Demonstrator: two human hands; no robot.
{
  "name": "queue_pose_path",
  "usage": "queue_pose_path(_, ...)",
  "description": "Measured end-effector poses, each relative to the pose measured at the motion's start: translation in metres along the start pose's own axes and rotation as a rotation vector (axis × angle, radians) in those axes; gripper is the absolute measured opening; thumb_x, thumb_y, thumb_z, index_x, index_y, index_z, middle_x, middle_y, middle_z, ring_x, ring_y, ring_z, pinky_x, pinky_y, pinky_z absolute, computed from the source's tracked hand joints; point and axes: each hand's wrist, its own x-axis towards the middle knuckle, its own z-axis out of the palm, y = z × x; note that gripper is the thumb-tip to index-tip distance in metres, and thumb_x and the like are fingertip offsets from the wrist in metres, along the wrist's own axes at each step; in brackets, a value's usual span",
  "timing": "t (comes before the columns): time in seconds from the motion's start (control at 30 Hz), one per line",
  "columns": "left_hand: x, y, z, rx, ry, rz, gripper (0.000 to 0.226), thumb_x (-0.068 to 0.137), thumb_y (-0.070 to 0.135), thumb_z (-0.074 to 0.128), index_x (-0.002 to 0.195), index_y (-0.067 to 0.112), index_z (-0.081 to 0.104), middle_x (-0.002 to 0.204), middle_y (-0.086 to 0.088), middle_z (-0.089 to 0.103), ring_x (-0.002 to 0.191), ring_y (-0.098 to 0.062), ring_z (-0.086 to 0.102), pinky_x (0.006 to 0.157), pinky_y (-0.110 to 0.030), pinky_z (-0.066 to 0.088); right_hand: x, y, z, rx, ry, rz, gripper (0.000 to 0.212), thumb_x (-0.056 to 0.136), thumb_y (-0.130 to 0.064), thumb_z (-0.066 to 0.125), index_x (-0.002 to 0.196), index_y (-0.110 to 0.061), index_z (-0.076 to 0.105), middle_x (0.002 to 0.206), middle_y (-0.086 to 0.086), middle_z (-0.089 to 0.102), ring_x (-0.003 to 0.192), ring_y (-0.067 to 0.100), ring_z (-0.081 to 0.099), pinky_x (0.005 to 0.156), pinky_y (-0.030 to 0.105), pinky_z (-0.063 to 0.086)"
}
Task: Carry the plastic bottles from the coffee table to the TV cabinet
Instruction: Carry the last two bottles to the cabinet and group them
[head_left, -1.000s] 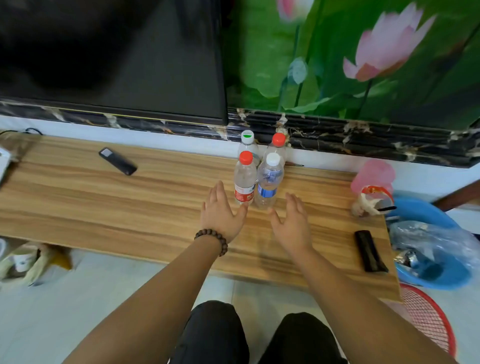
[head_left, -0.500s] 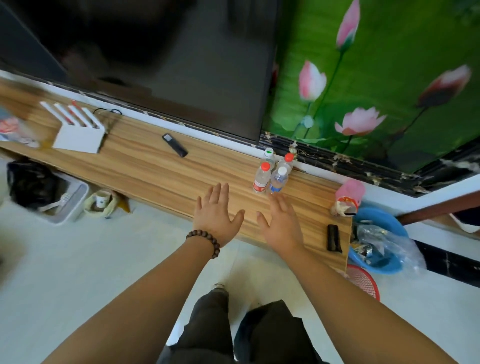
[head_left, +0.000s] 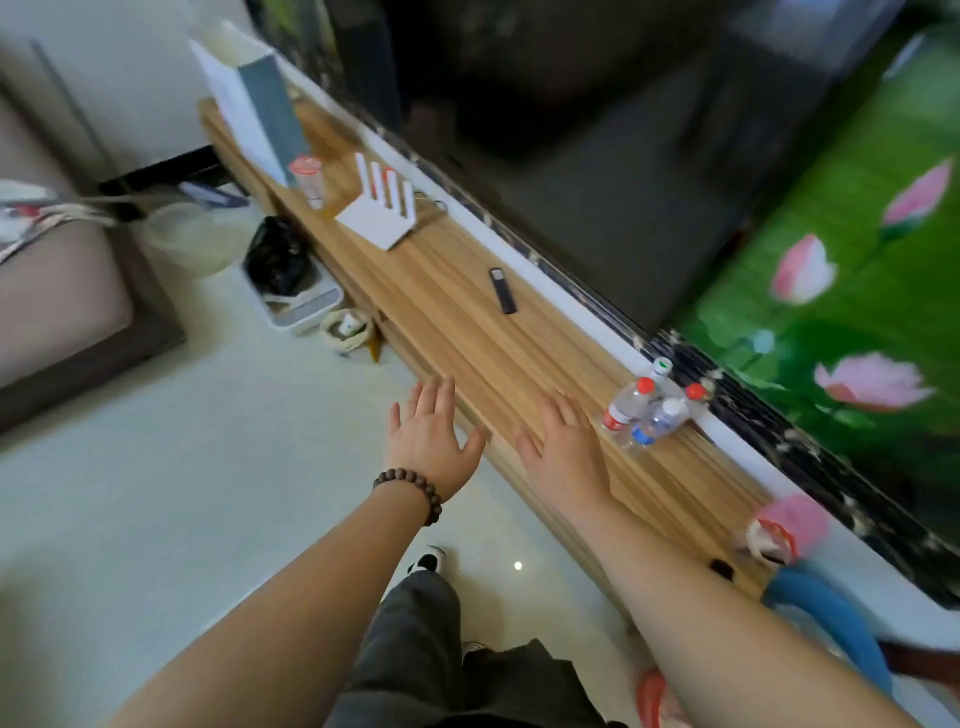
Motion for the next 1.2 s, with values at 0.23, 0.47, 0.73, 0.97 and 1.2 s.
queue_pose_path(0.23,-0.079,-0.089,-0.023,-0.073,0.106,-0.367,0.074,0.093,0.054,0.034,0.153,0.019,0.008,0.161,-0.002,0.013,0.149,-0.019,0.006,0.121,-0.042,0.004,-0.009,-0.097,0.048,0.024,-0.197,-0.273,0.056,0.095,-0.038,0.046,0.143,-0.010,0.036,0.155,0.010,0.030,0.146,0.025,0.018,0.117,0.037,0.020)
queue_pose_path(0.47,-0.178,-0.190,-0.052,-0.137,0.293,-0.791,0.074,0.093,0.052,0.036,0.153,0.017,0.010,0.161,-0.003,0.014,0.149,-0.020,0.007,0.121,-0.042,0.006,-0.041,-0.225,0.116,-0.033,-0.425,-0.628,0.058,0.096,-0.041,0.042,0.146,-0.014,0.031,0.158,0.006,0.022,0.148,0.021,0.011,0.120,0.035,0.013)
queue_pose_path(0.73,-0.289,-0.268,-0.065,-0.165,0.453,-1.191,0.072,0.093,0.052,0.037,0.152,0.018,0.014,0.160,-0.001,0.017,0.149,-0.019,0.008,0.120,-0.041,0.006,-0.116,-0.347,0.190,-0.094,-0.656,-0.983,0.058,0.095,-0.038,0.043,0.146,-0.013,0.031,0.159,0.005,0.021,0.148,0.019,0.011,0.120,0.035,0.012)
queue_pose_path(0.97,-0.356,-0.349,-0.075,-0.173,0.516,-1.395,0.072,0.093,0.051,0.037,0.152,0.018,0.015,0.160,-0.002,0.018,0.148,-0.019,0.009,0.120,-0.043,0.008,-0.170,-0.442,0.255,-0.139,-0.769,-1.181,0.058,0.096,-0.038,0.042,0.147,-0.014,0.029,0.159,0.004,0.019,0.148,0.018,0.009,0.120,0.033,0.010)
queue_pose_path(1.2,-0.419,-0.467,-0.110,-0.203,0.577,-1.504,0.072,0.093,0.051,0.038,0.152,0.017,0.014,0.159,-0.003,0.018,0.148,-0.020,0.010,0.120,-0.043,0.009,-0.221,-0.571,0.330,-0.166,-0.808,-1.284,0.057,0.097,-0.037,0.042,0.148,-0.016,0.028,0.160,0.004,0.017,0.148,0.018,0.009,0.120,0.033,0.010)
